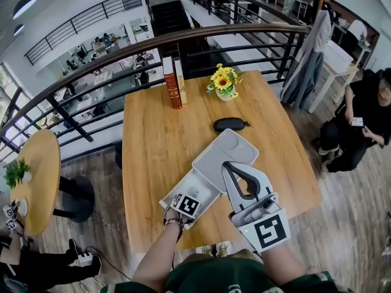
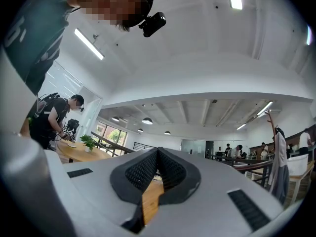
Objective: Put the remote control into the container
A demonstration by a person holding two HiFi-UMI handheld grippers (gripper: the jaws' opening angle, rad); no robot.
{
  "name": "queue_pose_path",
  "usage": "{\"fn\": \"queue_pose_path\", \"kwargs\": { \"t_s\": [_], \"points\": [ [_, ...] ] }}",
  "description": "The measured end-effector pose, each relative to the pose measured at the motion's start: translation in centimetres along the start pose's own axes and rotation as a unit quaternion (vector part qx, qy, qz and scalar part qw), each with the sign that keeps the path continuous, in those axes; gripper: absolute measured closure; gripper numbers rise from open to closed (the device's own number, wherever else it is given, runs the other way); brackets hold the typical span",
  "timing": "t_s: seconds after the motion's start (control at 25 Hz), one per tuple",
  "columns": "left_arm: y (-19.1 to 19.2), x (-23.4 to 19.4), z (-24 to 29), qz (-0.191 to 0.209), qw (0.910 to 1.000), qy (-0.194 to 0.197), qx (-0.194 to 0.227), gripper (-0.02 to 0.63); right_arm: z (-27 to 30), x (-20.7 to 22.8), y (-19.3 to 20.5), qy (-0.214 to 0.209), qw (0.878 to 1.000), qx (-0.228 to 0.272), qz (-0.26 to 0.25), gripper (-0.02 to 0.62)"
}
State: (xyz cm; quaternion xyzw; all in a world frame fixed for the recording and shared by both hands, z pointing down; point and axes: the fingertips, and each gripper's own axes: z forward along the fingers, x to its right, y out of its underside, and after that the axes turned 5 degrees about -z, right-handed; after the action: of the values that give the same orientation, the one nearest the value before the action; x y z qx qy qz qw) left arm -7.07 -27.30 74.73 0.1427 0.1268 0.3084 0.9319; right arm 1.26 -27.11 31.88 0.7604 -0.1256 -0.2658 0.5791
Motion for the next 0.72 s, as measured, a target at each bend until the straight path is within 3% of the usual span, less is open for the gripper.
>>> {"fn": "queue_pose_path", "kwargs": {
  "t_s": [0.24, 0.72],
  "points": [
    [-1.0, 0.0, 0.2, 0.034, 0.9991, -0.013, -0.022, 0.391, 0.0, 1.1, 0.1, 0.008, 1.000, 0.004, 0.003, 0.578],
    [-1.3, -0.4, 1.4, 0.049, 0.9977, -0.023, -0.040, 0.391, -0.4, 2.5, 0.6, 0.017, 1.000, 0.002, 0.007, 0.578]
  ]
}}
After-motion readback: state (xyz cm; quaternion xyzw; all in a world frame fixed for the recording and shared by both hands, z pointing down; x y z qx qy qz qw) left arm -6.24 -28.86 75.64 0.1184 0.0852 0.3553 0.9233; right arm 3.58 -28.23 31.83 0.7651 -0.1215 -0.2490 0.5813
